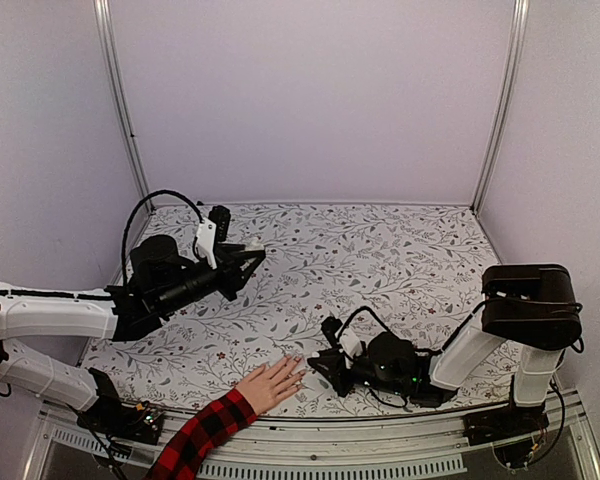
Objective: Paint the nails
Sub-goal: Paint the nail polish on the nail.
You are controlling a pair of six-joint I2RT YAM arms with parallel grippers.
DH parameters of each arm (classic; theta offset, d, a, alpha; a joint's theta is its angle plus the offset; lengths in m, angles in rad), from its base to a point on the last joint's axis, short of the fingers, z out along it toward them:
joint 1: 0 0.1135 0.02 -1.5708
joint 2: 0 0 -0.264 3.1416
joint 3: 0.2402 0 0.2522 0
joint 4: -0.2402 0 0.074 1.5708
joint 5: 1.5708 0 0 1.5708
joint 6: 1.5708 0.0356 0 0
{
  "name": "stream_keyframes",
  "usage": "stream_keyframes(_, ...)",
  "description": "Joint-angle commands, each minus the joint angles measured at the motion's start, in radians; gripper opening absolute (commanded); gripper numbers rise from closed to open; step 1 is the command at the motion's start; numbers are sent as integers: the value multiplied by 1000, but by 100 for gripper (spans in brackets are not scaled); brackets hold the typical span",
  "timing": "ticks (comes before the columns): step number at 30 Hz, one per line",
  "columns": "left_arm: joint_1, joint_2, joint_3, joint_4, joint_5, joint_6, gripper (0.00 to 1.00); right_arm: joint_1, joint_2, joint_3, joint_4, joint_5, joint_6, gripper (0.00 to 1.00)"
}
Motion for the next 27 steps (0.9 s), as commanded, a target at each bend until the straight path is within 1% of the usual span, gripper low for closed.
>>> stream_keyframes(1, 6, 8, 28, 18, 10, 15, 0, 3, -29, -16, -1, 35, 8, 0)
stream_keyframes(8, 6, 9, 25, 21, 10, 12, 0, 0, -71, -30, -3, 50, 0, 0)
stream_keyframes(16, 7, 7, 26, 20, 15, 12, 0, -2, -190, -43, -35, 73, -25, 0)
stream_keyframes(18, 6, 6, 30, 16, 22, 14, 0, -4, -227, -45, -59, 81, -37, 0)
stream_keyframes(22, 2, 13, 38, 19, 96, 27, 0, -30, -346, -42, -131, 62, -54, 0)
stream_keyframes(27, -14, 21, 39, 32, 154, 49, 0, -65, -516, -5, -294, -8, -78, 0)
